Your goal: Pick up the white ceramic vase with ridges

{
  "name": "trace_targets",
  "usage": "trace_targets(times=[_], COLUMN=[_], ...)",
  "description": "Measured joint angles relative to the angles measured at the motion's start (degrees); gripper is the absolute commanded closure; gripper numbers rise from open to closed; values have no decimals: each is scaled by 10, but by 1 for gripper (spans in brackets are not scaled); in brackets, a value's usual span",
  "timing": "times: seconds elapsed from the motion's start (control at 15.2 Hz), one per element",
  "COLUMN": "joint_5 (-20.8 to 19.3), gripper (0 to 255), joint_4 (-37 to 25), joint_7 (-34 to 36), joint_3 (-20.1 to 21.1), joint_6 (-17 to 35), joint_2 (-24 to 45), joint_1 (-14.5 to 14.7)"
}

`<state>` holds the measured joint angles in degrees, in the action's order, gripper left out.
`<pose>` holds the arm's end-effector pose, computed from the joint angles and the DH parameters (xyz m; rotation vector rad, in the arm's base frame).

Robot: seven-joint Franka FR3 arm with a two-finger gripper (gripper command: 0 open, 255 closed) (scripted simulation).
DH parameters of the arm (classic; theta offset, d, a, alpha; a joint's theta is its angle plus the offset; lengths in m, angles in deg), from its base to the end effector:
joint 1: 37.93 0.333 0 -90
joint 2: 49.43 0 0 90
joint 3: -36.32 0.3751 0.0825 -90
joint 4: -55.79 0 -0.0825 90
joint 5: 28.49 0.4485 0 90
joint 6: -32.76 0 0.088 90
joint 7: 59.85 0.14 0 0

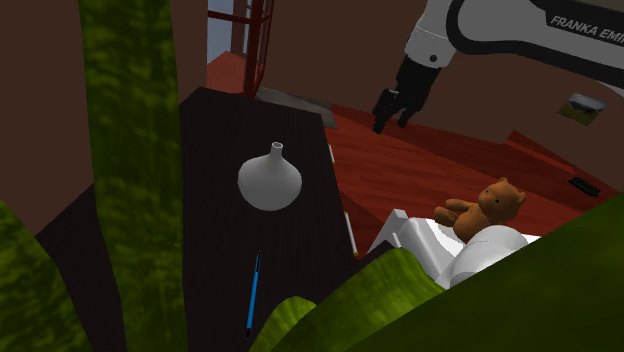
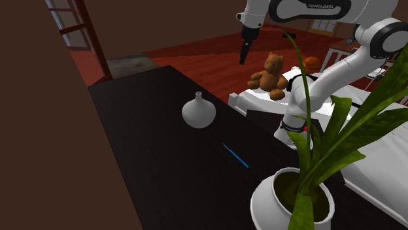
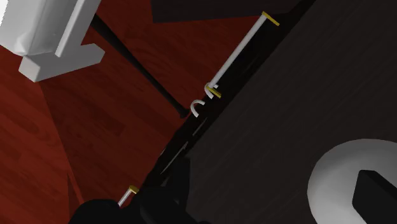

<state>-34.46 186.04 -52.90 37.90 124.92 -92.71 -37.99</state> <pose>0.3468 -0.0018 0.6382 3.0175 -0.1543 0.1495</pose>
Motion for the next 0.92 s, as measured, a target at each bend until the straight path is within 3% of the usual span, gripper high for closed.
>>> trace_targets(times=[0.26,0.92], joint_5=[12,46], gripper=[0,0], joint_4=[-7,-97], joint_7=[15,68], joint_3=[12,61], joint_6=[22,98], joint_2=[34,219], joint_1=[6,29])
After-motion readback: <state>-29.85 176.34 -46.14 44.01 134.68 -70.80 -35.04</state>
